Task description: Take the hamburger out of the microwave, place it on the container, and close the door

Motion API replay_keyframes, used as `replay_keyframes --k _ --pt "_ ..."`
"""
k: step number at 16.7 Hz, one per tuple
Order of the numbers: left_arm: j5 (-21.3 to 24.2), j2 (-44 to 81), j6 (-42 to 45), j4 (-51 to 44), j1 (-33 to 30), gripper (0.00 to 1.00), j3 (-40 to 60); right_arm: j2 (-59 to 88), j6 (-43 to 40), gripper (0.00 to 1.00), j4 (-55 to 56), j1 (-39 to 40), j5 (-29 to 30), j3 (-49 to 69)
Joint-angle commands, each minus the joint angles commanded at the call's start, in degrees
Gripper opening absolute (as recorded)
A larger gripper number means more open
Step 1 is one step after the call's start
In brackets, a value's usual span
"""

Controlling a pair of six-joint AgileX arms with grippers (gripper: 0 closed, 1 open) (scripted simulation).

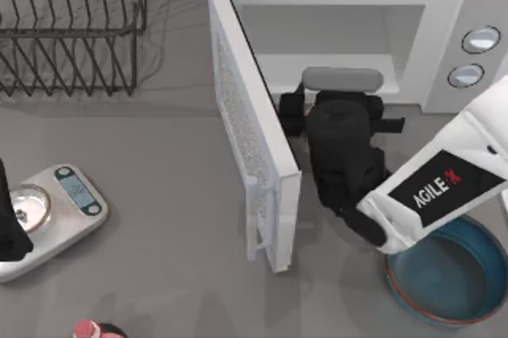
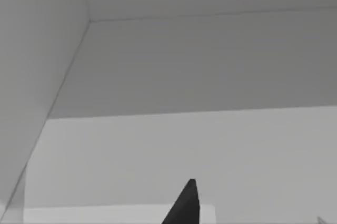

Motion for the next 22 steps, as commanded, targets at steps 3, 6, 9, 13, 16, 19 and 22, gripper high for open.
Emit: replay_keyframes --k 3,6,9,13,16,19,22 --pt "0.0 0.0 0.0 0.0 0.0 1.00 0.0 -5.4 0.0 0.00 -5.9 0.0 -0.1 0.3" --pt "0.0 0.0 0.0 0.0 0.0 1.00 0.0 -10.6 0.1 0.00 -11.6 0.0 -0.2 0.6" --pt "0.0 0.0 0.0 0.0 0.0 1.00 0.0 -13.9 0.1 0.00 -15.2 0.0 -0.2 0.7" --pt "0.0 0.0 0.0 0.0 0.0 1.00 0.0 -14.2 0.1 0.00 -15.6 0.0 -0.2 0.7" --pt "0.0 0.0 0.0 0.0 0.0 1.00 0.0 -14.1 -0.2 0.00 -15.9 0.0 -0.8 0.5" --pt "0.0 0.0 0.0 0.0 0.0 1.00 0.0 -14.7 -4.2 0.00 -20.1 -0.7 -6.3 0.2" --pt "0.0 0.0 0.0 0.0 0.0 1.00 0.0 -16.0 -13.6 0.00 -27.9 -2.2 -17.1 0.2"
